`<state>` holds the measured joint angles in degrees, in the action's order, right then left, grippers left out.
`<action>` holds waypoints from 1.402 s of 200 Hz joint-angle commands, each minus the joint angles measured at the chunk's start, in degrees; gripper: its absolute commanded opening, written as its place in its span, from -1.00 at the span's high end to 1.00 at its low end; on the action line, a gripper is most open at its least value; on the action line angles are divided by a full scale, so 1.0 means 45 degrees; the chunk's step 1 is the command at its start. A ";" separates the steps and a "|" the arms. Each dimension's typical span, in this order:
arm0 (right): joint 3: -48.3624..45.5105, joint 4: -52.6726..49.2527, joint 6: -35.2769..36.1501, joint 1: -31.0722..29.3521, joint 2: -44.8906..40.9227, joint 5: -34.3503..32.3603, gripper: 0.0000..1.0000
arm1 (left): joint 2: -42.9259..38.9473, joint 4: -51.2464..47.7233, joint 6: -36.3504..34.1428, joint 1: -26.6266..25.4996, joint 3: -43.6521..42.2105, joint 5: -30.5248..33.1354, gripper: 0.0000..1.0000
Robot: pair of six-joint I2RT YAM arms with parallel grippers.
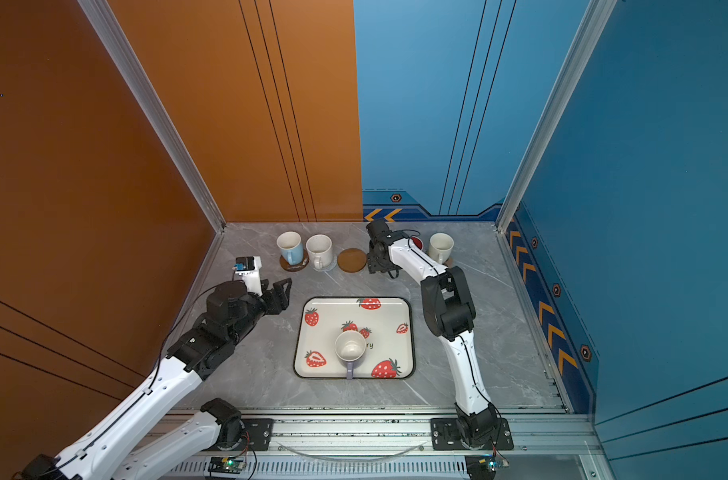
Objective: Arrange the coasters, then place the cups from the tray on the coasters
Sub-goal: 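Open and raise the right gripper off the black mug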
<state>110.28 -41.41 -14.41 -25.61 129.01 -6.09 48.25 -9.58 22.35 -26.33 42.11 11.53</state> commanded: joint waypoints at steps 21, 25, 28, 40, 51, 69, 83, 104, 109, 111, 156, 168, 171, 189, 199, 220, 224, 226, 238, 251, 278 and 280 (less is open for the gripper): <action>-0.0980 0.0278 -0.0204 -0.0169 -0.1911 -0.0153 -0.68 | -0.0276 -0.0155 0.0090 0.0150 -0.0194 0.0074 -0.44; -0.1073 0.0325 -0.0224 -0.0186 -0.2055 -0.0139 -0.70 | -0.0278 -0.0155 0.0092 0.0147 -0.0197 0.0066 -0.44; -0.1128 0.0338 -0.0238 -0.0189 -0.2127 -0.0133 -0.72 | -0.0273 -0.0155 0.0092 0.0145 -0.0192 0.0071 -0.44; -0.1328 0.0388 -0.0275 -0.0222 -0.2666 -0.0166 -0.78 | -0.0259 -0.0155 0.0111 0.0145 -0.0197 0.0069 -0.44; -0.1504 0.0484 -0.0294 -0.0268 -0.3054 -0.0226 -0.82 | -0.0258 -0.0155 0.0131 0.0150 -0.0169 0.0075 -0.44; -0.1982 0.0784 -0.0346 -0.0371 -0.3742 -0.0348 -0.87 | -0.0226 -0.0155 0.0170 0.0157 -0.0159 0.0045 -0.44; -0.2304 0.1106 -0.0433 -0.0491 -0.4294 -0.0492 -0.90 | -0.0201 -0.0598 0.0224 0.0147 -0.0120 0.0034 -0.44; -0.3058 0.2165 -0.0704 -0.0760 -0.5427 -0.0803 -0.93 | -0.0104 -0.0716 0.0287 0.0147 -0.0060 0.0031 -0.44; -0.3316 0.2512 -0.0773 -0.0859 -0.5661 -0.0924 -0.94 | -0.0087 -0.0755 0.0306 0.0156 -0.0015 0.0035 -0.44; -0.3408 0.2651 -0.0813 -0.0894 -0.5778 -0.0955 -0.94 | -0.0095 -0.0769 0.0321 0.0149 0.0005 0.0035 -0.44; -0.5067 0.5483 -0.1777 -0.1731 -0.7815 -0.1753 -1.00 | 0.0276 -0.0849 0.0655 0.0125 0.0252 -0.0251 -0.44; -0.5344 0.5964 -0.1950 -0.2034 -0.8093 -0.1977 -1.00 | 0.0406 -0.0828 0.0715 0.0091 0.0326 -0.0363 -0.44; -0.5400 0.6024 -0.2011 -0.2114 -0.8160 -0.2027 -1.00 | 0.0444 -0.0838 0.0717 0.0094 0.0362 -0.0388 -0.44; -0.5443 0.5894 -0.2179 -0.2550 -0.8464 -0.1966 -1.00 | 0.0615 -0.0829 0.0737 -0.0008 0.0493 -0.0520 -0.43; -0.5548 0.5681 -0.2265 -0.2902 -0.8691 -0.2448 -1.00 | 0.0674 -0.0839 0.0775 -0.0057 0.0548 -0.0566 -0.44; -0.6317 0.5831 -0.2274 -0.3765 -0.9318 -0.3886 -1.00 | 0.0770 -0.1139 0.0781 -0.0127 0.0795 -0.0618 -0.43; -0.6496 0.5910 -0.2311 -0.3841 -0.9438 -0.4077 -1.00 | 0.0781 -0.1273 0.0766 -0.0145 0.0878 -0.0628 -0.43; -0.6591 0.5957 -0.2336 -0.3866 -0.9501 -0.4150 -1.00 | 0.0796 -0.1333 0.0759 -0.0150 0.0892 -0.0633 -0.44; -0.7159 0.6357 -0.2447 -0.3938 -0.9855 -0.4315 -1.00 | 0.0821 -0.1725 0.0683 -0.0175 0.1184 -0.0629 -0.44; -0.7712 0.6787 -0.2622 -0.3919 -1.0171 -0.4406 -1.00 | 0.0854 -0.2175 0.0678 -0.0241 0.1435 -0.0629 -0.43; -0.8258 0.7205 -0.2870 -0.3861 -1.0523 -0.4181 -1.00 | 0.0797 -0.2751 0.1009 -0.0604 0.2142 -0.0472 -0.42; -0.8242 0.7209 -0.2871 -0.3861 -1.0539 -0.4176 -1.00 | 0.0786 -0.2752 0.1024 -0.0636 0.2194 -0.0472 -0.42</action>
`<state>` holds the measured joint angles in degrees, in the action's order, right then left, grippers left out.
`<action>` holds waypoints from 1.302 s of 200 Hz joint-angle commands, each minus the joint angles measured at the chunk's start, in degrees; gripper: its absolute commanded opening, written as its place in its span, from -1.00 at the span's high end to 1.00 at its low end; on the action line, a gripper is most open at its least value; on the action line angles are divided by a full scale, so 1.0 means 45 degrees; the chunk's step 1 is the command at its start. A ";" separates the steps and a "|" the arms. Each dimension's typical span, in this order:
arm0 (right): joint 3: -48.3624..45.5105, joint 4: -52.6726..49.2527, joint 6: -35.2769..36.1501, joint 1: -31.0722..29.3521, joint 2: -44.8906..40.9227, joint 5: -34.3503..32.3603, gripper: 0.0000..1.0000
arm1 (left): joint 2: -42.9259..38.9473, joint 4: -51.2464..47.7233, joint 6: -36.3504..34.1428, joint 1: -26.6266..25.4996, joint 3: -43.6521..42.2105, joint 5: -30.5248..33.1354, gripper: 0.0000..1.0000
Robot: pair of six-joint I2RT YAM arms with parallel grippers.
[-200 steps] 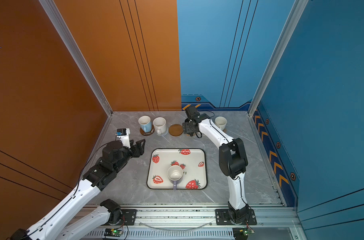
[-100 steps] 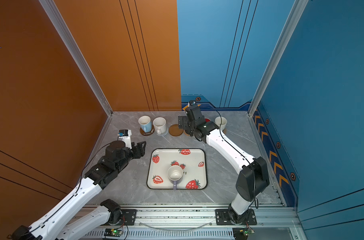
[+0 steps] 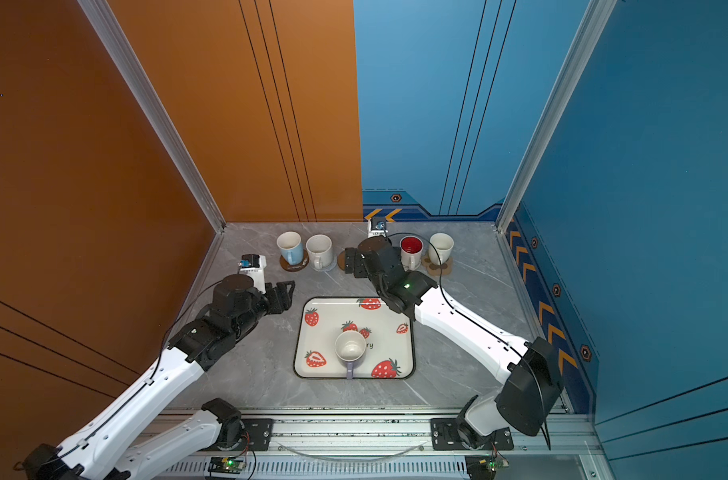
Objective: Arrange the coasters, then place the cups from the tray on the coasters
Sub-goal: 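Open and raise the right gripper off the black mug, then move the left gripper over the white mug on the tray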
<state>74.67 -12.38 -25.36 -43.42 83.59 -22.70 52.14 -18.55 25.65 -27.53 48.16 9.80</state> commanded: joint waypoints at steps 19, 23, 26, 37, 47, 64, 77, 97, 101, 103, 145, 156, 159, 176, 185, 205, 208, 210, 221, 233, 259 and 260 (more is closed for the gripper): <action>-0.0380 0.0754 -0.0457 0.0097 -0.0526 -0.0583 -1.00 | -0.0131 -0.0776 0.0296 -0.0918 0.1209 -0.0008 -0.42; -0.0400 0.0725 -0.0484 0.0098 -0.0529 -0.0626 -1.00 | -0.0132 -0.0831 0.0321 -0.1025 0.1280 0.0052 -0.42; -0.0403 0.0692 -0.0504 0.0098 -0.0529 -0.0679 -1.00 | -0.0123 -0.0870 0.0338 -0.1106 0.1369 0.0107 -0.42; -0.0439 0.0492 -0.0701 0.0117 -0.0568 -0.1002 -1.00 | -0.0009 -0.1242 0.0394 -0.1393 0.1768 0.0281 -0.43; -0.0459 0.0264 -0.0906 0.0170 -0.0605 -0.1211 -1.00 | 0.0169 -0.1770 0.0396 -0.1670 0.2296 0.0491 -0.42; -0.0559 0.0123 -0.1070 0.0232 -0.0699 -0.1396 -1.00 | 0.0487 -0.2702 0.0317 -0.2259 0.3306 0.1000 -0.42; -0.0634 0.0042 -0.1111 0.0272 -0.0799 -0.1446 -1.00 | 0.0684 -0.3271 0.0276 -0.2703 0.3752 0.1207 -0.43; -0.0846 0.0021 -0.1160 0.0311 -0.1004 -0.1700 -1.00 | 0.0847 -0.3841 0.0393 -0.3309 0.4100 0.1139 -0.43; -0.0899 0.0017 -0.1160 0.0328 -0.1045 -0.1748 -1.00 | 0.0879 -0.3940 0.0401 -0.3422 0.4129 0.1053 -0.43; -0.0932 0.0017 -0.1160 0.0331 -0.1063 -0.1776 -1.00 | 0.0885 -0.3978 0.0410 -0.3469 0.4138 0.1002 -0.43; -0.1315 -0.0111 -0.1411 0.0594 -0.1320 -0.2046 -1.00 | 0.1101 -0.5215 0.0678 -0.4677 0.4200 0.0439 -0.42; -0.1378 -0.0117 -0.1489 0.0625 -0.1313 -0.2046 -1.00 | 0.1179 -0.5524 0.0800 -0.4968 0.4190 0.0429 -0.42; -0.1379 -0.0129 -0.1506 0.0625 -0.1311 -0.2029 -1.00 | 0.1203 -0.5612 0.0826 -0.5048 0.4184 0.0420 -0.42; -0.1418 -0.0135 -0.1551 0.0635 -0.1219 -0.1969 -1.00 | 0.1368 -0.5894 0.1010 -0.5476 0.4111 0.0233 -0.41; -0.1381 -0.0166 -0.1578 0.0625 -0.1177 -0.1949 -1.00 | 0.1506 -0.6037 0.1095 -0.5688 0.4045 0.0036 -0.41; -0.1385 -0.0231 -0.1609 0.0625 -0.1081 -0.1929 -1.00 | 0.1981 -0.6342 0.1331 -0.6197 0.3934 -0.0365 -0.40; -0.1380 -0.0236 -0.1609 0.0637 -0.1077 -0.1929 -1.00 | 0.2060 -0.6405 0.1388 -0.6269 0.3927 -0.0394 -0.39; -0.1384 -0.0237 -0.1609 0.0643 -0.1076 -0.1919 -1.00 | 0.2108 -0.6455 0.1433 -0.6310 0.3917 -0.0424 -0.39; -0.1379 -0.0210 -0.1605 0.0630 -0.1028 -0.1875 -1.00 | 0.2457 -0.6667 0.1608 -0.6553 0.3884 -0.0652 -0.39; -0.1420 -0.0245 -0.1589 0.1048 -0.0988 -0.1759 -1.00 | 0.2833 -0.6912 0.1772 -0.6827 0.3881 -0.0837 -0.39; -0.1494 -0.0272 -0.1619 0.1171 -0.1034 -0.1677 -1.00 | 0.3511 -0.7229 0.2083 -0.7440 0.3775 -0.1023 -0.39; -0.1495 -0.0264 -0.1624 0.1171 -0.1036 -0.1676 -1.00 | 0.3530 -0.7237 0.2108 -0.7458 0.3763 -0.1034 -0.39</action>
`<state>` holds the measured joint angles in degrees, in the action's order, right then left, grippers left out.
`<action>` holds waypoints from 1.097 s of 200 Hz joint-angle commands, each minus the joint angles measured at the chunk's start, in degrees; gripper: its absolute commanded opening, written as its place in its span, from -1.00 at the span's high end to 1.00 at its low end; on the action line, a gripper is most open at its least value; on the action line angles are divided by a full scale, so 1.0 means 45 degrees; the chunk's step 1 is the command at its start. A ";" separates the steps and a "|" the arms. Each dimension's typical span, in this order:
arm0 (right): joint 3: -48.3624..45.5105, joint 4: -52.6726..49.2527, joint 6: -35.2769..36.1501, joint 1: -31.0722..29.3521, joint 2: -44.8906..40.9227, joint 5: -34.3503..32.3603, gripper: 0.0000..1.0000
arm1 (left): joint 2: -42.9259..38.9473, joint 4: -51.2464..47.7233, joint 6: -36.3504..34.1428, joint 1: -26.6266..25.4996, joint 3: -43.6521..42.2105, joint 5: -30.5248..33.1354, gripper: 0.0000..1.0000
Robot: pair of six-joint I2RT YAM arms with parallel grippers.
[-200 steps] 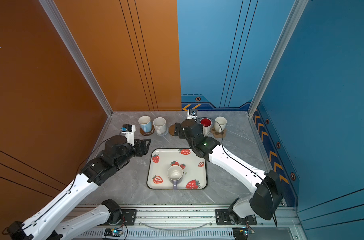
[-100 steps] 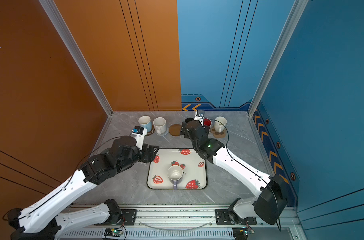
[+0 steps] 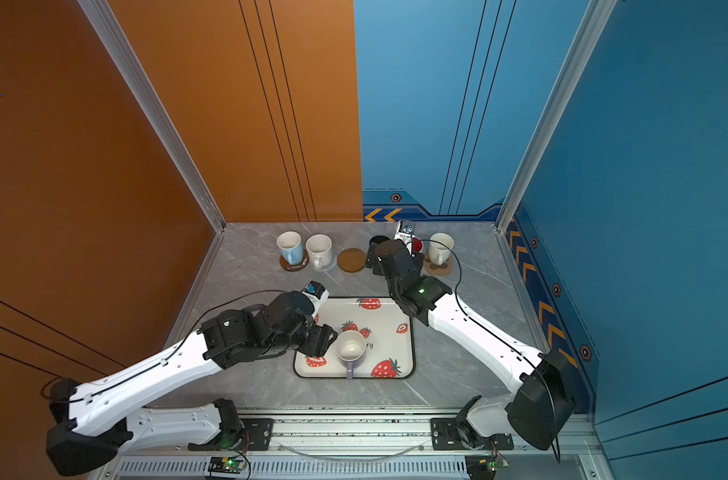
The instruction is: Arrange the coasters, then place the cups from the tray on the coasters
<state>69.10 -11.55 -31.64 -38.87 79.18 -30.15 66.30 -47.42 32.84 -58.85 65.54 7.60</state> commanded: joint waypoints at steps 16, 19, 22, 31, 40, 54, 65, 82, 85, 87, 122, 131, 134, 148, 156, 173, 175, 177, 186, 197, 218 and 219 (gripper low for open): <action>-0.0334 -0.0440 -0.0235 0.0201 -0.0112 -0.0018 -1.00 | 0.0657 -0.0951 0.0798 -0.0731 -0.0298 -0.0751 -0.39; -0.0336 -0.0409 -0.0230 0.0215 -0.0114 -0.0018 -1.00 | 0.0701 -0.0930 0.0865 -0.0765 -0.0349 -0.0792 -0.39; -0.0353 -0.0420 -0.0247 0.0220 -0.0114 -0.0018 -1.00 | 0.0733 -0.0928 0.0934 -0.0821 -0.0387 -0.0839 -0.39; -0.0379 -0.0392 -0.0264 0.0254 -0.0114 0.0001 -1.00 | 0.0846 -0.0927 0.1154 -0.0978 -0.0542 -0.0867 -0.39; -0.0414 -0.0364 -0.0274 0.0277 -0.0114 0.0022 -1.00 | 0.0952 -0.0942 0.1373 -0.1165 -0.0679 -0.0877 -0.39; -0.0446 -0.0370 -0.0293 0.0296 -0.0100 0.0059 -1.00 | 0.1079 -0.0928 0.1685 -0.1453 -0.0864 -0.0880 -0.39; -0.0434 -0.0340 -0.0289 0.0318 -0.0078 0.0108 -1.00 | 0.1156 -0.0908 0.1953 -0.1635 -0.0983 -0.0837 -0.39; -0.0452 -0.0226 -0.0312 0.0318 -0.0027 0.0224 -1.00 | 0.1300 -0.0905 0.2341 -0.1891 -0.1082 -0.0705 -0.39; -0.0453 -0.0204 -0.0301 0.0318 -0.0008 0.0249 -1.00 | 0.1321 -0.0890 0.2386 -0.1933 -0.1087 -0.0674 -0.39; -0.0453 -0.0191 -0.0310 0.0318 0.0000 0.0268 -1.00 | 0.1345 -0.0889 0.2428 -0.1964 -0.1102 -0.0658 -0.39; -0.0433 -0.0089 -0.0274 0.0338 0.0108 0.0508 -1.00 | 0.1782 -0.0692 0.2875 -0.2251 -0.1127 -0.0554 -0.40; -0.0424 -0.0069 -0.0255 0.0328 0.0120 0.0537 -1.00 | 0.1918 -0.0534 0.2926 -0.2306 -0.1144 -0.0603 -0.40; -0.0430 -0.0067 -0.0255 0.0324 0.0120 0.0537 -1.00 | 0.1967 -0.0463 0.2945 -0.2327 -0.1146 -0.0607 -0.40; -0.0453 -0.0088 -0.0235 0.0338 0.0100 0.0567 -1.00 | 0.2202 -0.0165 0.3127 -0.2456 -0.1231 -0.0700 -0.40; -0.0435 -0.0072 -0.0211 0.0353 0.0081 0.0585 -1.00 | 0.2318 0.0066 0.3286 -0.2516 -0.1352 -0.0781 -0.40; -0.0492 -0.0065 -0.0215 0.0354 0.0042 0.0577 -1.00 | 0.2543 0.0640 0.3627 -0.2671 -0.1819 -0.1015 -0.40; -0.0492 -0.0054 -0.0215 0.0356 0.0042 0.0580 -1.00 | 0.2564 0.0719 0.3666 -0.2681 -0.1856 -0.1046 -0.40; -0.0473 -0.0051 -0.0215 0.0357 0.0042 0.0585 -1.00 | 0.2593 0.0778 0.3700 -0.2693 -0.1870 -0.1073 -0.40; -0.0520 -0.0042 -0.0215 0.0356 0.0042 0.0587 -1.00 | 0.2709 0.1027 0.3821 -0.2758 -0.1961 -0.1155 -0.40; -0.0493 -0.0037 -0.0215 0.0367 0.0071 0.0615 -1.00 | 0.2844 0.1213 0.3927 -0.2859 -0.1968 -0.1182 -0.40; -0.0503 0.0074 -0.0187 0.0370 0.0100 0.0801 -1.00 | 0.3108 0.1533 0.4158 -0.2963 -0.1948 -0.1040 -0.40; -0.0527 0.0080 -0.0182 0.0383 0.0100 0.0811 -1.00 | 0.3113 0.1553 0.4172 -0.2980 -0.1938 -0.1032 -0.40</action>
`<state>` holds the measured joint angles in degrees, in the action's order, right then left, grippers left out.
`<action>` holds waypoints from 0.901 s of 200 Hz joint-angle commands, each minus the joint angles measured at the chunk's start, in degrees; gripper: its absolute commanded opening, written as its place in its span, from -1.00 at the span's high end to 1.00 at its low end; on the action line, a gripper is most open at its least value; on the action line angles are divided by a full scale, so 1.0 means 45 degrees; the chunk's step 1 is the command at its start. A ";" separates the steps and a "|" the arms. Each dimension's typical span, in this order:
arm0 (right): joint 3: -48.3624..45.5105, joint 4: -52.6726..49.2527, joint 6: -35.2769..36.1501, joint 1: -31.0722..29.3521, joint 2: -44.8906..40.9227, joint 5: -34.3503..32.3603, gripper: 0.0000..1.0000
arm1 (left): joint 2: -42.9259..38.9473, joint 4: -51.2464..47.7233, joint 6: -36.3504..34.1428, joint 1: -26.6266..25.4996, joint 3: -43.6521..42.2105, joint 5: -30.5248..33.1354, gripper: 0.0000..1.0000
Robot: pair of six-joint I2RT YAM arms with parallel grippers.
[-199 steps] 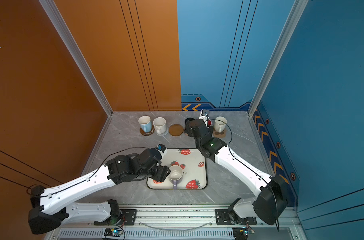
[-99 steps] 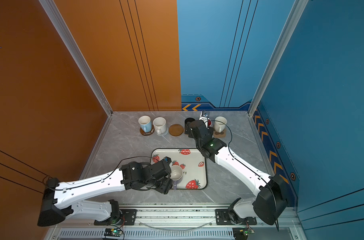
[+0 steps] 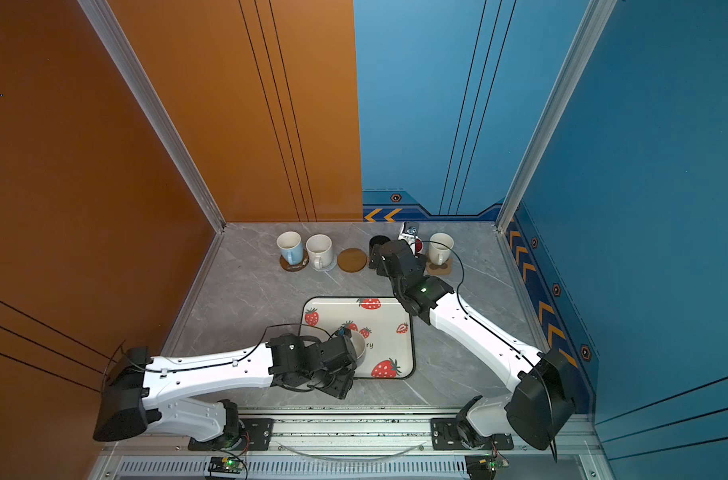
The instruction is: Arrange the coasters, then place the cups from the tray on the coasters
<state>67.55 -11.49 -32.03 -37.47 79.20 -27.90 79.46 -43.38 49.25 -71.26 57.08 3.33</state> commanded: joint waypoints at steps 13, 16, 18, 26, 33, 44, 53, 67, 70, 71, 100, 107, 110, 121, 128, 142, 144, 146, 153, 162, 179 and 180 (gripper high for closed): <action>-0.0223 0.0241 -0.0069 0.0069 0.0096 0.0518 -1.00 | 0.0256 0.0980 0.0754 -0.0266 -0.0112 0.0016 -0.40; -0.0242 0.0269 -0.0067 0.0073 0.0096 0.0544 -1.00 | 0.0284 0.1079 0.0798 -0.0275 -0.0124 0.0020 -0.40; -0.0245 0.0292 -0.0069 0.0082 0.0096 0.0567 -1.00 | 0.0275 0.1122 0.0823 -0.0276 -0.0125 0.0031 -0.40; -0.0265 0.0342 -0.0059 0.0086 0.0096 0.0613 -1.00 | 0.0363 0.1289 0.0935 -0.0330 -0.0126 0.0059 -0.40; -0.0265 0.0335 -0.0068 0.0093 0.0086 0.0614 -1.00 | 0.0439 0.1355 0.1019 -0.0364 -0.0130 0.0116 -0.39; -0.0286 0.0337 -0.0067 0.0114 0.0076 0.0614 -1.00 | 0.0571 0.1358 0.1102 -0.0440 -0.0050 0.0209 -0.39; -0.0323 0.0348 -0.0069 0.0144 0.0076 0.0614 -1.00 | 0.0665 0.1339 0.1176 -0.0485 -0.0031 0.0289 -0.38; -0.0336 0.0347 -0.0086 0.0182 0.0059 0.0614 -1.00 | 0.0807 0.1338 0.1370 -0.0545 0.0000 0.0435 -0.37; -0.0347 0.0341 -0.0089 0.0193 0.0040 0.0631 -1.00 | 0.0832 0.1348 0.1419 -0.0550 0.0034 0.0473 -0.37; -0.0355 0.0343 -0.0089 0.0198 0.0038 0.0632 -1.00 | 0.0845 0.1343 0.1428 -0.0560 0.0032 0.0491 -0.37; -0.0402 0.0357 -0.0107 0.0229 0.0005 0.0634 -1.00 | 0.1093 0.1319 0.1877 -0.0665 0.0069 0.0815 -0.31; -0.0418 0.0370 -0.0113 0.0240 0.0017 0.0634 -1.00 | 0.1134 0.1302 0.1958 -0.0668 0.0065 0.0906 -0.30; -0.0423 0.0368 -0.0114 0.0256 0.0017 0.0634 -1.00 | 0.1153 0.1285 0.1993 -0.0667 0.0074 0.0945 -0.30; -0.0420 0.0365 -0.0127 0.0261 0.0035 0.0663 -1.00 | 0.1218 0.1190 0.2098 -0.0704 0.0114 0.1132 -0.29; -0.0421 0.0385 -0.0128 0.0262 0.0037 0.0673 -1.00 | 0.1247 0.1094 0.2154 -0.0696 0.0163 0.1242 -0.29; -0.0421 0.0406 -0.0128 0.0288 0.0056 0.0712 -1.00 | 0.1346 0.0828 0.2214 -0.0699 0.0310 0.1505 -0.29; -0.0431 0.0414 -0.0128 0.0297 0.0056 0.0712 -1.00 | 0.1375 0.0791 0.2208 -0.0705 0.0335 0.1544 -0.29; -0.0433 0.0407 -0.0128 0.0290 0.0057 0.0722 -1.00 | 0.1397 0.0767 0.2216 -0.0691 0.0341 0.1569 -0.29; -0.0437 0.0404 -0.0123 0.0310 0.0057 0.0721 -1.00 | 0.1459 0.0701 0.2205 -0.0695 0.0358 0.1649 -0.29; -0.0446 0.0405 -0.0126 0.0318 0.0076 0.0751 -1.00 | 0.1545 0.0674 0.2206 -0.0690 0.0340 0.1698 -0.29; -0.0474 0.0405 -0.0128 0.0358 0.0076 0.0770 -1.00 | 0.1702 0.0668 0.2187 -0.0694 0.0686 0.1758 -0.30; -0.0474 0.0405 -0.0128 0.0358 0.0076 0.0770 -1.00 | 0.1719 0.0661 0.2193 -0.0690 0.0710 0.1768 -0.30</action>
<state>66.02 -10.66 -32.03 -36.29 79.20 -25.26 85.97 -38.11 58.39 -73.65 57.47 8.60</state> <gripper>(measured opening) 0.996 0.647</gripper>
